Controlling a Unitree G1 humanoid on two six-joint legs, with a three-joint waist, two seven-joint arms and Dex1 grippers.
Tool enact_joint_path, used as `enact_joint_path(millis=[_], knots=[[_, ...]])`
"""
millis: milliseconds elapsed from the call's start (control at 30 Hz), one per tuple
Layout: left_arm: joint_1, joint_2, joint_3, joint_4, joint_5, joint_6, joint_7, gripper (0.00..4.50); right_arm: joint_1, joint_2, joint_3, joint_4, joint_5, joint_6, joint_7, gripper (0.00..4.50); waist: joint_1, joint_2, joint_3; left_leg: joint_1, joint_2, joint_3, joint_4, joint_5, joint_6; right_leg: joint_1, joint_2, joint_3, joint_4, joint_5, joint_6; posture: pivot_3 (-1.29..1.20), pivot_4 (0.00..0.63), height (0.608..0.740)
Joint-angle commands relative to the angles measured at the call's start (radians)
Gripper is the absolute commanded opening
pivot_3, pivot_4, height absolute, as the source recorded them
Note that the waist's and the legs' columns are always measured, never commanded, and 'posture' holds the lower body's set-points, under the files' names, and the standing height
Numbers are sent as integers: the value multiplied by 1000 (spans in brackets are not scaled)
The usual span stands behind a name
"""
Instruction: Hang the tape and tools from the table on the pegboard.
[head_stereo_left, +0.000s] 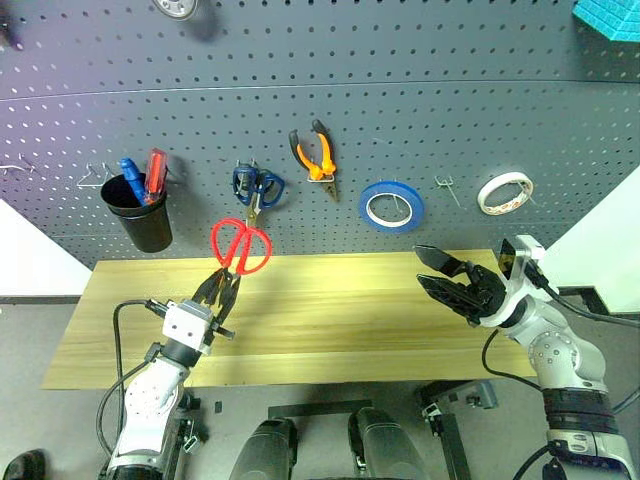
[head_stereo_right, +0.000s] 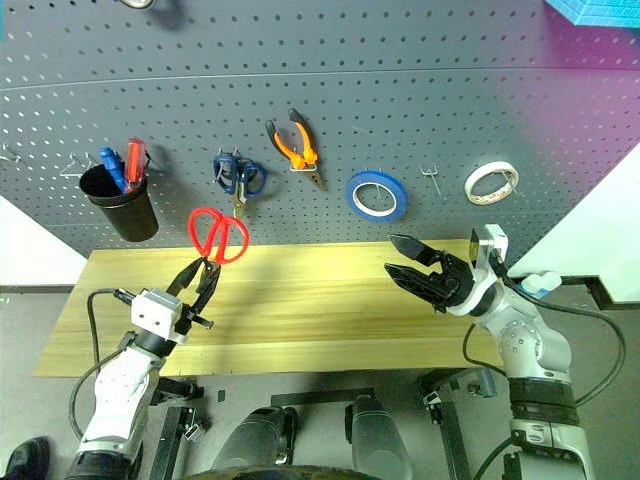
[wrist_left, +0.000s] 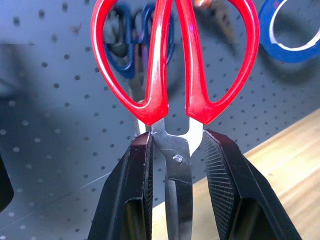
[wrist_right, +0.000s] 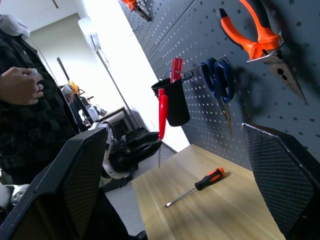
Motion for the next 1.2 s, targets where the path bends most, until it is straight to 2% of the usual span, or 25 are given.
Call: enact_joint_path(millis=[33, 167, 300, 467, 700, 1200], knots=[[-58, 17, 23, 48, -37, -60, -27, 1090, 0, 7, -8, -39, 2, -18, 5, 4500, 0, 0, 0, 0, 0, 0, 0, 0, 0, 0, 0, 0, 0, 0, 0, -80, 142, 740], [-122, 14, 5, 62, -27, -70, -44, 1090, 5, 12, 0, -41, -9, -28, 4, 4500, -1, 0, 0, 0, 0, 0, 0, 0, 0, 0, 0, 0, 0, 0, 0, -84, 142, 740], [-125, 4, -4, 57, -20, -77, -52, 1090, 7, 9, -2, -42, -15, -29, 5, 4500, -5, 0, 0, 0, 0, 0, 0, 0, 0, 0, 0, 0, 0, 0, 1, -94, 142, 740], [-120, -6, -14, -68, -16, 21, -21, 1090, 12, 6, -5, -45, -15, -27, 5, 4500, -4, 0, 0, 0, 0, 0, 1, 0, 1, 0, 0, 1, 0, 1, 1, -94, 144, 740], [-159, -7, -13, -142, -10, 129, 8, 1090, 10, 11, 1, -37, -25, -32, 5, 4500, -4, 0, 0, 0, 0, 0, 2, -1, 1, 0, 0, 0, 0, 1, 1, -92, 144, 740], [-206, -31, -27, -98, 22, 201, 32, 1090, 19, 2, -4, -56, -32, -28, 0, 4500, -4, 0, 0, 0, 0, 0, 4, -1, 2, 1, 0, 0, 1, 1, 1, -107, 150, 740]])
